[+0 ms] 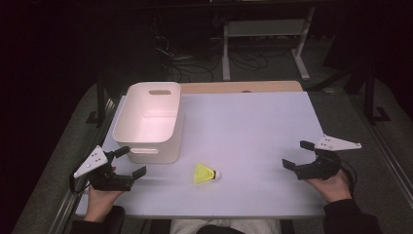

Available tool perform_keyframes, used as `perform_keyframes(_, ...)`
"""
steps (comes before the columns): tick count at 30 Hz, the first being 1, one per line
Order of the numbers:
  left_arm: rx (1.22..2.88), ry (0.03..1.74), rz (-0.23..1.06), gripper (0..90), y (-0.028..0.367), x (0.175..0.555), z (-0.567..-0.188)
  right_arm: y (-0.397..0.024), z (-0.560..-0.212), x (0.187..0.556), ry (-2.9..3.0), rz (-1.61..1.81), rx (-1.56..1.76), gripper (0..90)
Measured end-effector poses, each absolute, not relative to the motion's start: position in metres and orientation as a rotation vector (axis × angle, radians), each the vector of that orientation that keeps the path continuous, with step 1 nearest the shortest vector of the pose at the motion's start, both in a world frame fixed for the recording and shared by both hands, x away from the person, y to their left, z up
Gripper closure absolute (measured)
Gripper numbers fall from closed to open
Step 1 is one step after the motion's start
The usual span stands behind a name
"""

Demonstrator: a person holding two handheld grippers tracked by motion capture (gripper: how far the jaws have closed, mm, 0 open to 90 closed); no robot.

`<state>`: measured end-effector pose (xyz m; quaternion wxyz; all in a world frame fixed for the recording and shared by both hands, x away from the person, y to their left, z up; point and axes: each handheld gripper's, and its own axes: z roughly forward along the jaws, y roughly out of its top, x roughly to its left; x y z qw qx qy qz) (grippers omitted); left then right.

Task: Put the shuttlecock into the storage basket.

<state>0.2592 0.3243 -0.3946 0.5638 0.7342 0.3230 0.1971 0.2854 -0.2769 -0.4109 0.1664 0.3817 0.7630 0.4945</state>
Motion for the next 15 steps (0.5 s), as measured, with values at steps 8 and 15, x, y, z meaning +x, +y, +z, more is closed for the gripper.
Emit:
perform_keyframes(8,1.731,0.756,0.468,0.0,0.3252,0.2583,-0.3941,-0.2762,-0.4101,0.2835,2.175,1.412,1.082,0.0)
perform_keyframes(15,1.727,0.751,0.468,0.0,0.326,0.258,-0.3934,-0.2753,-0.4093,0.2816,2.176,1.411,1.078,0.0)
